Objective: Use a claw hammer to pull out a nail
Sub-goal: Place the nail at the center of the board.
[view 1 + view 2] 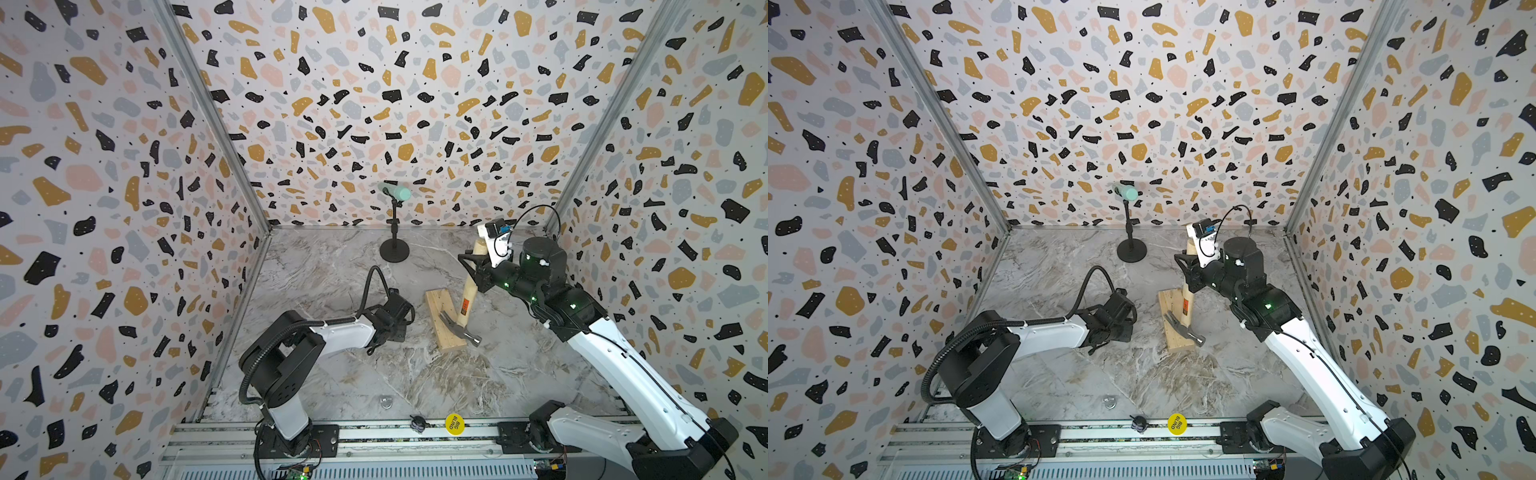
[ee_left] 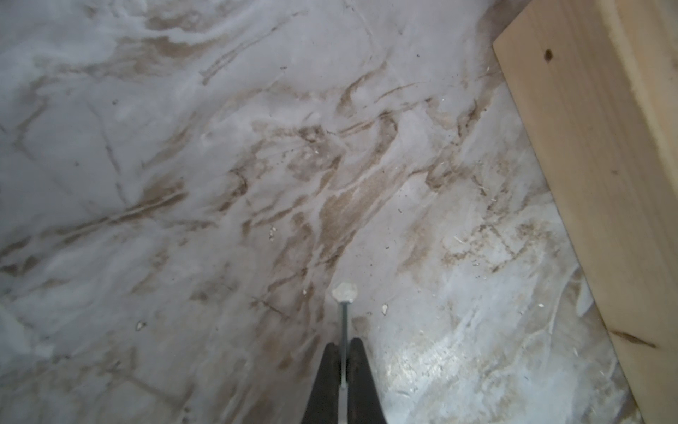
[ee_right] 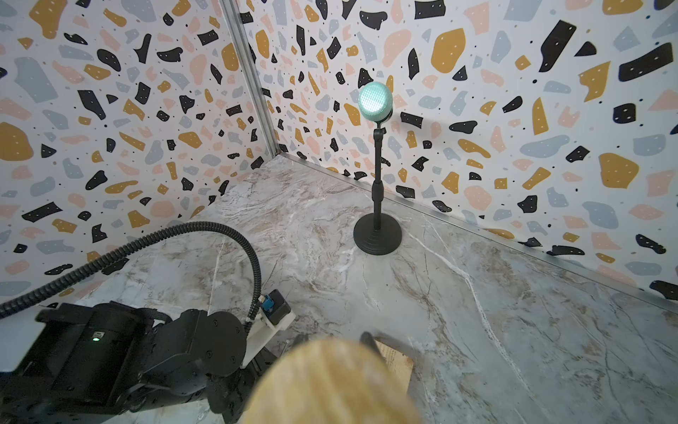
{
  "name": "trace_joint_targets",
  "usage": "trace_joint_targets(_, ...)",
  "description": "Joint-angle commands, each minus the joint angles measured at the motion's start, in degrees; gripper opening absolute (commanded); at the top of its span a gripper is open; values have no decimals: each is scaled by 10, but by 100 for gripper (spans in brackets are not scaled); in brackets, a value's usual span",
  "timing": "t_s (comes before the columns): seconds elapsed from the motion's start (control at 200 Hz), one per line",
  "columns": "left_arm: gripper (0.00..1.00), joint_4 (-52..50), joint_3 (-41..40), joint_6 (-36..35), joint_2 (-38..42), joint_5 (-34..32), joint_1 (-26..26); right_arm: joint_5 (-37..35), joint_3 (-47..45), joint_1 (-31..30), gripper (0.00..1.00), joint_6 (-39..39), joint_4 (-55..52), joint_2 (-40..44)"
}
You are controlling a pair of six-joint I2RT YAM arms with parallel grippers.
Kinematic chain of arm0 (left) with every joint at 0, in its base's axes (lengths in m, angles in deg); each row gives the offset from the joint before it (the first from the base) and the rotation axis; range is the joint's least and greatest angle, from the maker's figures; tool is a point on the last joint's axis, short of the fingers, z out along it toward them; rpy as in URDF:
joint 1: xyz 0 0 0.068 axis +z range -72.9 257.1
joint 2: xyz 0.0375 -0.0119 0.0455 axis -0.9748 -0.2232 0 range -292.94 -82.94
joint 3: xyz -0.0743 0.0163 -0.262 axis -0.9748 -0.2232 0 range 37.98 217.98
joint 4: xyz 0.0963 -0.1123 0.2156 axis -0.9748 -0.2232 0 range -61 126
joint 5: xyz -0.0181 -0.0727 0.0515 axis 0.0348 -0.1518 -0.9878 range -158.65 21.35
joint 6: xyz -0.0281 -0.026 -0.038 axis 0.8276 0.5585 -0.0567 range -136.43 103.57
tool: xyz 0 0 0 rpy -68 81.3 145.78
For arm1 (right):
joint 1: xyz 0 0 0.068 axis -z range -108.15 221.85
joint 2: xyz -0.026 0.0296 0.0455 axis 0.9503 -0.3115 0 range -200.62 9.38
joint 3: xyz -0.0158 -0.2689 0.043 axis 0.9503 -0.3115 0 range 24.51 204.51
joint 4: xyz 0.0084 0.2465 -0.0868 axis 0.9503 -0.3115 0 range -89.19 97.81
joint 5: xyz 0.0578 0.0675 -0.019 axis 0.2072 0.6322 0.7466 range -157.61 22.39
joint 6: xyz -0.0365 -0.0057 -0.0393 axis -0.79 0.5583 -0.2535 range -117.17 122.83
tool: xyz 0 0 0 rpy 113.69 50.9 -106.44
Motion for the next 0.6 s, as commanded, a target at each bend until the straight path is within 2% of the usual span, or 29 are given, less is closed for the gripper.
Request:
trace_joint_targets(0.0, 0, 7, -9, -2, -10, -1, 3, 4, 13, -2, 0, 8, 60, 29)
trace_joint_targets(0.596, 0, 7, -12, 5, -17, 0, 3, 0, 9, -3, 0, 9, 64, 30)
